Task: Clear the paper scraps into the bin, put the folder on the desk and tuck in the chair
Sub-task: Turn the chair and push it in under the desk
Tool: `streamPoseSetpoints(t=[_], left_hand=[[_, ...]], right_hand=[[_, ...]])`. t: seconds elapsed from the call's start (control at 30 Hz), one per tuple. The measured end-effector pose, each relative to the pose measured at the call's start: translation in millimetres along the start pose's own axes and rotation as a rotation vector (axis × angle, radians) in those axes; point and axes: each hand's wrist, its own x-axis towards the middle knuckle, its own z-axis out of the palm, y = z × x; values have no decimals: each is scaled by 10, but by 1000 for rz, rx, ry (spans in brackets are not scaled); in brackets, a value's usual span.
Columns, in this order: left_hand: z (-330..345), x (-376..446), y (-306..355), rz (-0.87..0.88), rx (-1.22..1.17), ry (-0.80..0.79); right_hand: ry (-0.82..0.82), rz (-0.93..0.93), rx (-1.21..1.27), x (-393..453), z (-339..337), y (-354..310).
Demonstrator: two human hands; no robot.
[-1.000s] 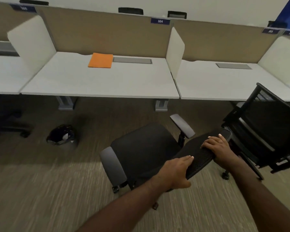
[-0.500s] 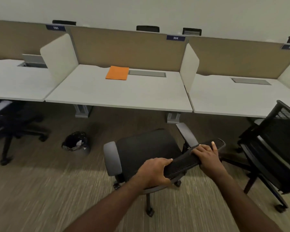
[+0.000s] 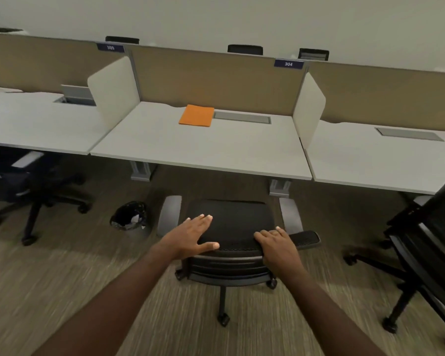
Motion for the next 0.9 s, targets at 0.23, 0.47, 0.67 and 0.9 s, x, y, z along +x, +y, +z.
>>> streamPoseSetpoints(t=[0.23,0.47,0.67,0.9], left_hand=[[-240,32,-394,-148,59,277],[-362,186,-798,-172,162,353],[-438,324,-1002,-137,170,446],[-617,632,-1205,-109,190,474]], right_hand=[[15,-61,15,423,-20,-267],[31,-100,80,754,66,-157],[201,139,33,990,55,-94],[173,182,115,1358,64,-36]])
